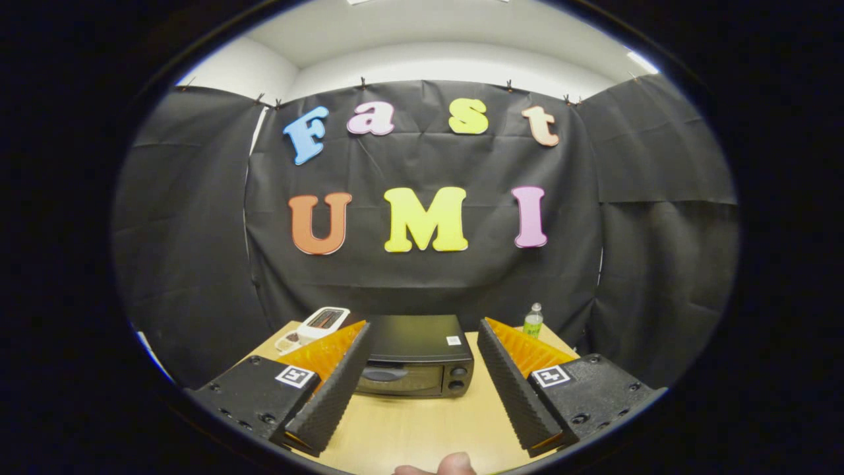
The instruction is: Open the toaster oven, put the food inside, and close the toaster oven door.
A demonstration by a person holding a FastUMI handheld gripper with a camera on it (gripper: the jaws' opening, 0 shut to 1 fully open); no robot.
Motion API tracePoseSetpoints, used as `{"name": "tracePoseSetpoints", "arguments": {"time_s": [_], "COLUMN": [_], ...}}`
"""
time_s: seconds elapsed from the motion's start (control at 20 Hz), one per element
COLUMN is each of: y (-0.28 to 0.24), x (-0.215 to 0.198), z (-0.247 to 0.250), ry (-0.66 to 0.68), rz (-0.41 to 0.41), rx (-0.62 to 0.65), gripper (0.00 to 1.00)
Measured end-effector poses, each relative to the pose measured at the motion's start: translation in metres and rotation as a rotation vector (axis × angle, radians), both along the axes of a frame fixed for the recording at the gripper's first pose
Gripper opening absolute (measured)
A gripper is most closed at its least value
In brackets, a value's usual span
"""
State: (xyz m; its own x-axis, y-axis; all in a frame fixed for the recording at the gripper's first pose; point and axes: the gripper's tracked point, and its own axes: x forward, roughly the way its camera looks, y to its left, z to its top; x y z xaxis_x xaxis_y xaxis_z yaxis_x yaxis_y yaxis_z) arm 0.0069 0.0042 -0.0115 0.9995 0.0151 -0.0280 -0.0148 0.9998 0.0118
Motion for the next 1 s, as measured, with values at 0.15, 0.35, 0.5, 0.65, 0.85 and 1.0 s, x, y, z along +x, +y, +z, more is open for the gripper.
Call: {"name": "tracePoseSetpoints", "arguments": {"time_s": [0.15, 0.35, 0.5, 0.65, 0.85, 1.0], "y": [0.002, 0.005, 0.004, 0.006, 0.018, 0.028], "x": [0.002, 0.003, 0.005, 0.009, 0.018, 0.034], "z": [-0.001, -0.005, -0.011, -0.016, -0.034, -0.054], "ry": [0.003, 0.013, 0.033, 0.049, 0.103, 0.153], "rz": [0.009, 0.020, 0.015, 0.014, 0.044, 0.067], "rx": [-0.015, -0.012, 0.003, 0.011, 0.013, 0.024], "gripper": [1.00, 1.00, 1.00, 1.00, 1.00, 1.00]}}
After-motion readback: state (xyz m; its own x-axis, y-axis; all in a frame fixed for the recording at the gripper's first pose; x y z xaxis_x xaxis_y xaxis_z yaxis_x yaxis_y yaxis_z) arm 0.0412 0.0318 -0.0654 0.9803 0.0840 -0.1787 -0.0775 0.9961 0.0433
